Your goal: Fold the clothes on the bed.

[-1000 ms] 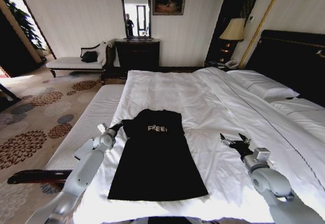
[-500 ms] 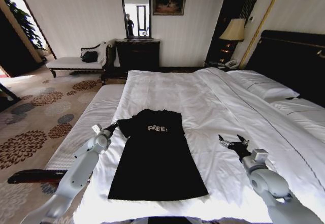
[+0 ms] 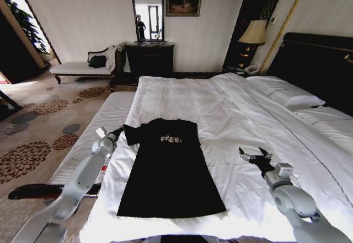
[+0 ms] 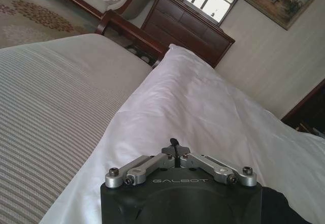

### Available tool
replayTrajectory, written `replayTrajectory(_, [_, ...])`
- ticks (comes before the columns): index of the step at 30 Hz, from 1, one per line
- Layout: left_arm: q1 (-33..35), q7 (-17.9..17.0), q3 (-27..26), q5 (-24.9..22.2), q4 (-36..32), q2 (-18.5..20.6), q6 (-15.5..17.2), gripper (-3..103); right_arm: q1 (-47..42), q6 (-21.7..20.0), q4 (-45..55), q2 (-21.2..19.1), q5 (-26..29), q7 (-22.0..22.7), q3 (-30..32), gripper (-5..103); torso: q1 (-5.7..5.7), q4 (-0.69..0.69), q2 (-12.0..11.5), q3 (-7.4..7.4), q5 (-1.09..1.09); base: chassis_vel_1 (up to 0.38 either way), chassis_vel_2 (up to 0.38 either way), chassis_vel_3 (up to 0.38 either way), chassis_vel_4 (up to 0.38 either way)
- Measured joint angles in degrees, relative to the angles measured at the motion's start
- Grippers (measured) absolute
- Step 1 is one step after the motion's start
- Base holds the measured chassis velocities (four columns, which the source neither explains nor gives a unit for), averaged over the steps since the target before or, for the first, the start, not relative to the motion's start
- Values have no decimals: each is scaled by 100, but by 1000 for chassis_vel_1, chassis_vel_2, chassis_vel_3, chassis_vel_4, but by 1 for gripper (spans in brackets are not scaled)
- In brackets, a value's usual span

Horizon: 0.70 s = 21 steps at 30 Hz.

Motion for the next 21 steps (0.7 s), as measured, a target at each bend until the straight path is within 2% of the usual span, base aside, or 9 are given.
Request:
replayTrajectory(4, [29, 27, 20, -20, 9, 105, 0, 0, 26, 0, -23, 8, 2, 2, -32, 100, -1, 2, 0, 0, 0, 0, 0, 0, 0])
replayTrajectory(14, [65, -41, 44, -92, -77, 17, -9, 0, -37, -1, 3, 20, -4, 5, -21, 100, 0, 1, 0, 0, 1, 0, 0, 0, 0])
replayTrajectory(21, [130, -340, 164, -22, -683, -93, 12, 0, -85, 5, 6, 50, -14, -9, -1, 100, 0, 0, 0, 0, 2, 0, 0, 0, 0])
